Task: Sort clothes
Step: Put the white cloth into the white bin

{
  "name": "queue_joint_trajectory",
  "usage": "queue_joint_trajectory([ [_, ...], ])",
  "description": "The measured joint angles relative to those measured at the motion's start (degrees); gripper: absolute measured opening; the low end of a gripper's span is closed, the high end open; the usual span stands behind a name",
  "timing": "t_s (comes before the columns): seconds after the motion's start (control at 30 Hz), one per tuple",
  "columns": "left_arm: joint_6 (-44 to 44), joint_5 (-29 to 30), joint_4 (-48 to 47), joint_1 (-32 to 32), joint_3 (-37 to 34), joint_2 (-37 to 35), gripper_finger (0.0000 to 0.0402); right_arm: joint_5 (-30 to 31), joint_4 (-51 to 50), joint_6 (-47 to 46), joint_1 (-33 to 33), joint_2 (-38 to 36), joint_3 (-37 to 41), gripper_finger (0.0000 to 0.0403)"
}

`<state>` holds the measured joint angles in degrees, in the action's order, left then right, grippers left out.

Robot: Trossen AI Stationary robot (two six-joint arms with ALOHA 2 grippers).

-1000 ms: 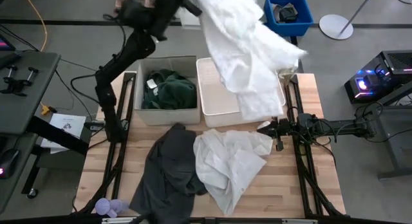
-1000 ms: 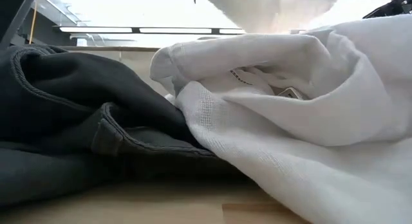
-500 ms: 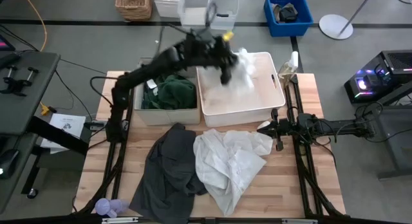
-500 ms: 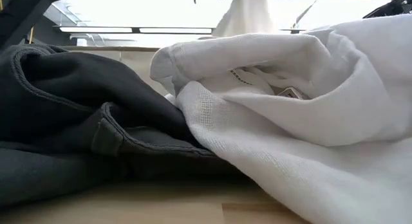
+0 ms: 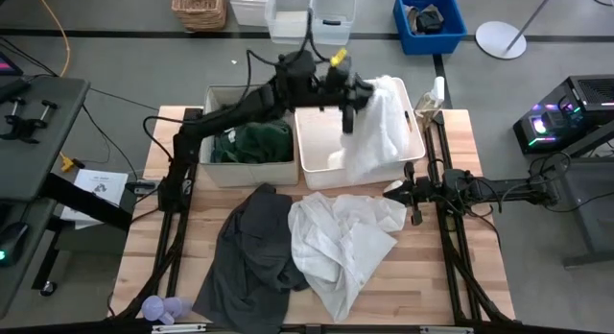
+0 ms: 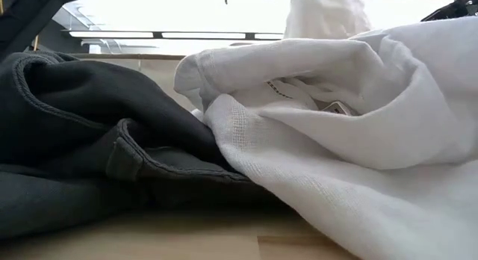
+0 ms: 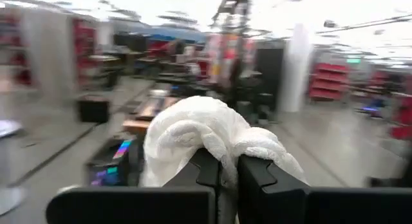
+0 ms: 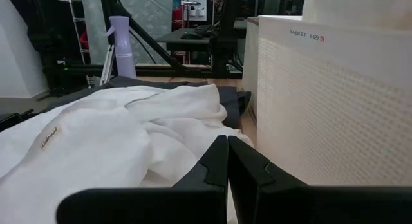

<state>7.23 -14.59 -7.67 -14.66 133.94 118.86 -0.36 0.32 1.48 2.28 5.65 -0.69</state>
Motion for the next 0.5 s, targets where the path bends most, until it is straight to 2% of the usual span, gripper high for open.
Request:
queue_joint_trajectory([
  [0.17, -4.1, 9.7, -13.5, -5.9, 0.1, -0.9, 0.0009, 0.0, 0.0, 0.0, 0.0, 0.0, 0.0, 0.0],
  [0.27, -3.5, 10.5, -24.3, -8.5, 0.1, 0.0, 0.002, 0.0, 0.0, 0.0, 0.0, 0.0, 0.0, 0.0],
  [0.37, -1.9, 9.3, -31.6, -8.8, 0.0, 1.4, 0.0058, 0.0, 0.0, 0.0, 0.0, 0.0, 0.0, 0.0],
  [0.5, -5.2, 6.9, -35.6, -6.4, 0.0, 3.4, 0.0133, 0.0, 0.0, 0.0, 0.0, 0.0, 0.0, 0.0],
])
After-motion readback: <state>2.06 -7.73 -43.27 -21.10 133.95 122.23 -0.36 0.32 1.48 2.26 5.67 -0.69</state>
